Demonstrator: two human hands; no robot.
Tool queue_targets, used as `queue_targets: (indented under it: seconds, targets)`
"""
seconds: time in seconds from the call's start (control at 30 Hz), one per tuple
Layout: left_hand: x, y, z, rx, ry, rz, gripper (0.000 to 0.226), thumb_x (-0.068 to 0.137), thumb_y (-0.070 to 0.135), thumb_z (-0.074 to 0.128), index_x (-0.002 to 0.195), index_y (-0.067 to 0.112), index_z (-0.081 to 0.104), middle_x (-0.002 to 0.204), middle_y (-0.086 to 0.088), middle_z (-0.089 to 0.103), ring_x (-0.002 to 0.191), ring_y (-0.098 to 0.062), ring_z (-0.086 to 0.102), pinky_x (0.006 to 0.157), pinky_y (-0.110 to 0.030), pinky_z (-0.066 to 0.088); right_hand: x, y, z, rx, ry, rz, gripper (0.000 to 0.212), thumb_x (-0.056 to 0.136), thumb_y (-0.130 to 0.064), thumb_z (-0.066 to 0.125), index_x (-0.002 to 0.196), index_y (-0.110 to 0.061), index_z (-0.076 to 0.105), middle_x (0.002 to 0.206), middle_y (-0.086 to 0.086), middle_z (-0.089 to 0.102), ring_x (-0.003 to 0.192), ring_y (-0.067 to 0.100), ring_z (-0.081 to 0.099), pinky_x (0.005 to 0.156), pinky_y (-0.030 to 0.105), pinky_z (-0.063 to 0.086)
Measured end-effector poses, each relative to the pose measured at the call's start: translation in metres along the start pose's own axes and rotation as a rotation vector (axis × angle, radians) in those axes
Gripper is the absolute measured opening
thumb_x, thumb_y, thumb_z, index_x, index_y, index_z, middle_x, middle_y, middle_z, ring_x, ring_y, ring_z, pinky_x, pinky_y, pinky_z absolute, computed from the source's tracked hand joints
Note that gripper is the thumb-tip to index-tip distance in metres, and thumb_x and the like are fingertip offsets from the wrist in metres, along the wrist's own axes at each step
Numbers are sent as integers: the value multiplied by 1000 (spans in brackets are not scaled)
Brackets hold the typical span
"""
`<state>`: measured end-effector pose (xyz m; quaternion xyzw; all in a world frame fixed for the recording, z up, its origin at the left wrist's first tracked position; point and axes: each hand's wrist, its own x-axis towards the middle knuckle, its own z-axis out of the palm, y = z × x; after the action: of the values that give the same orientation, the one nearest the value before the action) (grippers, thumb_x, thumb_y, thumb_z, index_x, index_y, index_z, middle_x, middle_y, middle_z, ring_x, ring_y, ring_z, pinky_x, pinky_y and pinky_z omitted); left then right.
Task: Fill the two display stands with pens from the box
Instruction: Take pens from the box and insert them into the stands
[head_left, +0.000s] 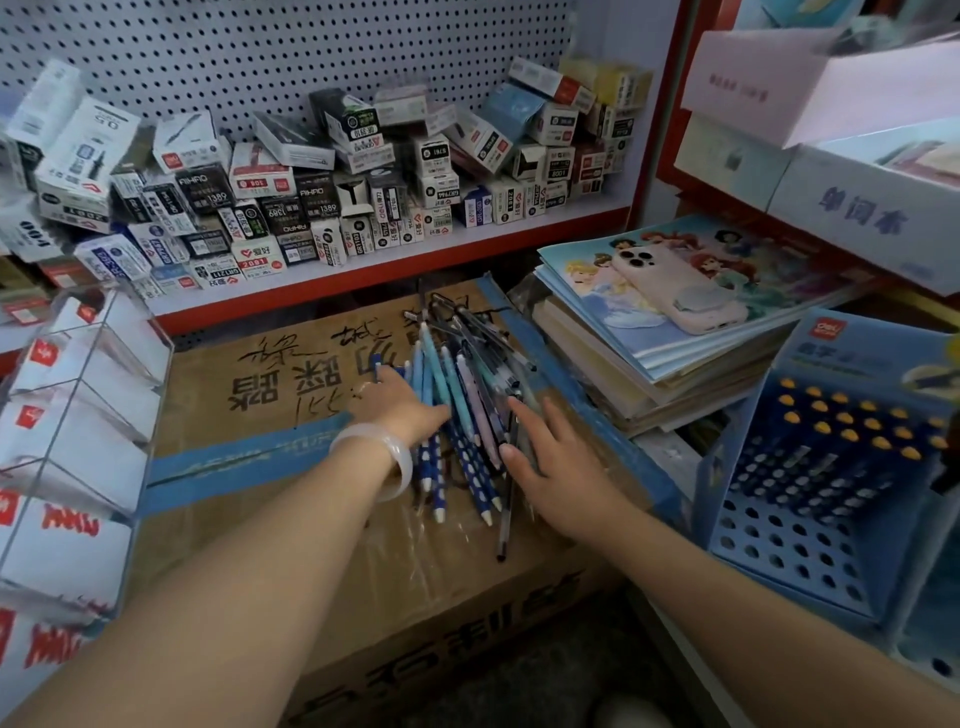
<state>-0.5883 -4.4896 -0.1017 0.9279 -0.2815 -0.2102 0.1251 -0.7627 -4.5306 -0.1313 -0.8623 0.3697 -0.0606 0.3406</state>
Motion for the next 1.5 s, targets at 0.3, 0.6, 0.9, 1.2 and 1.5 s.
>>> queue_targets:
  seconds: [0.3, 0.6, 0.9, 1.2, 1.5]
  targets:
    - [21, -12, -3, -24, 3, -81, 65, 85, 6, 58, 138, 1, 21, 75, -8, 45, 61, -19, 49, 48, -29, 39, -6, 7, -11, 105, 20, 3, 55, 98, -45, 33, 148, -39, 11, 159, -2, -2, 146, 19, 3, 114, 36, 16]
    - [16, -43, -15, 27, 7, -8, 30, 92, 17, 53, 115, -1, 51, 69, -8, 50, 58, -20, 50, 53, -28, 41, -17, 7, -24, 160, 79, -1, 51, 100, -41, 27, 149, -33, 14, 158, 0, 5, 145, 18, 10, 113, 31, 16]
    - [-54, -49, -35, -101, 48, 201, 18, 91, 16, 53, 101, 2, 45, 71, -7, 48, 54, -18, 47, 44, -27, 32, -47, -32, -54, 117, 137, 32, 49, 102, -41, 25, 126, -8, 52, 121, 12, 58, 110, 26, 54, 91, 35, 42]
    - [-147, 15, -45, -250, 61, 569, 21, 89, 13, 55, 105, 12, 41, 77, 2, 48, 61, -9, 47, 47, -23, 31, -90, -84, -86, 908, 206, 97, 25, 99, -27, 46, 109, -9, 59, 91, 8, 64, 79, 17, 62, 75, 27, 55]
    - [-222, 55, -26, -524, -132, 728, 23, 91, 9, 51, 108, 20, 40, 72, -3, 51, 55, -14, 49, 45, -22, 42, -163, -64, -141, 856, 430, 70, 22, 100, -23, 44, 86, -12, 57, 76, 4, 59, 64, 11, 58, 61, 22, 53]
